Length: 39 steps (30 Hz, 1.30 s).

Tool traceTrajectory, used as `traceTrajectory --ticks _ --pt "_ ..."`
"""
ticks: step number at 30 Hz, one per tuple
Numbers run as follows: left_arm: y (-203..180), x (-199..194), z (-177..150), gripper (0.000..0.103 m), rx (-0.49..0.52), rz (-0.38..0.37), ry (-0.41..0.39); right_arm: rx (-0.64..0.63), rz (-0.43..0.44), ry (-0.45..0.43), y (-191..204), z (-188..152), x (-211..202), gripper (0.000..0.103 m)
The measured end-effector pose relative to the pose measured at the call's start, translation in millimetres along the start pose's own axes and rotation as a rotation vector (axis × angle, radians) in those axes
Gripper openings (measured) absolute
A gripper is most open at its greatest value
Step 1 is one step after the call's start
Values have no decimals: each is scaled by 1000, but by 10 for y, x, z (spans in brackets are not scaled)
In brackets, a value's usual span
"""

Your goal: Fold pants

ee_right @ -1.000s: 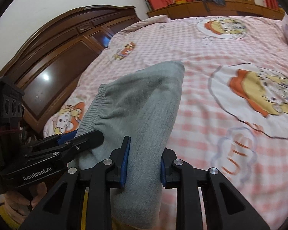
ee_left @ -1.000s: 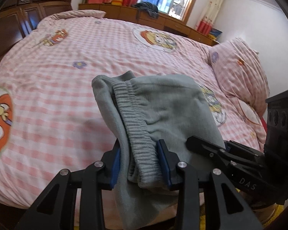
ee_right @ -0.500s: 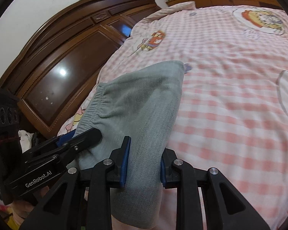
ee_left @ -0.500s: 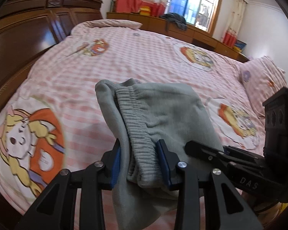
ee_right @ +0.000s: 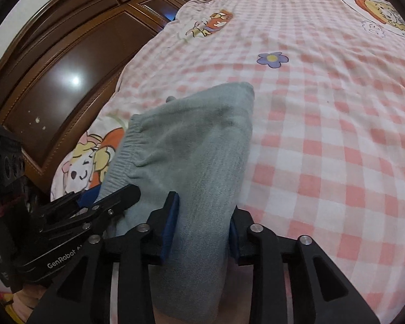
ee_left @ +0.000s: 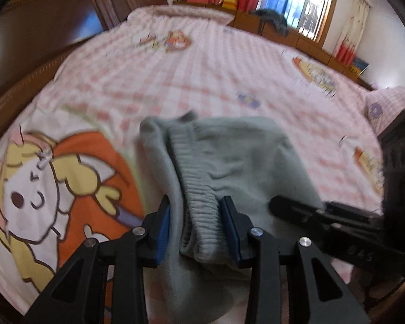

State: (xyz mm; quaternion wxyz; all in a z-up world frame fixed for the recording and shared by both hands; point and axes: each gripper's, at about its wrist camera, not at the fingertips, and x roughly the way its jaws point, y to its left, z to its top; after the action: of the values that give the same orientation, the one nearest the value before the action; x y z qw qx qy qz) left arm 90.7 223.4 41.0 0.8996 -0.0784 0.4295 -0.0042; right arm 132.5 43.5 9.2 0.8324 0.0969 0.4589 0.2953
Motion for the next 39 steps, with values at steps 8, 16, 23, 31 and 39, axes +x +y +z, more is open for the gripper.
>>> traceTrajectory --ticks 8,16,23,31,39 --pt "-33 -109 -109 56 22 61 -24 -4 -32 -23 -3 -56 -357 35" --pt "-62 -211 -253 57 25 112 -2 4 -35 25 -108 -291 -403 35" --pt "-34 -264 -314 58 -45 87 16 8 -27 20 -99 -312 -491 35" --pt "-168 -523 -406 72 -72 71 31 -36 -62 19 33 -400 -674 35" --pt "-251 -615 -509 93 -92 121 58 -56 -169 14 80 -519 -823 64"
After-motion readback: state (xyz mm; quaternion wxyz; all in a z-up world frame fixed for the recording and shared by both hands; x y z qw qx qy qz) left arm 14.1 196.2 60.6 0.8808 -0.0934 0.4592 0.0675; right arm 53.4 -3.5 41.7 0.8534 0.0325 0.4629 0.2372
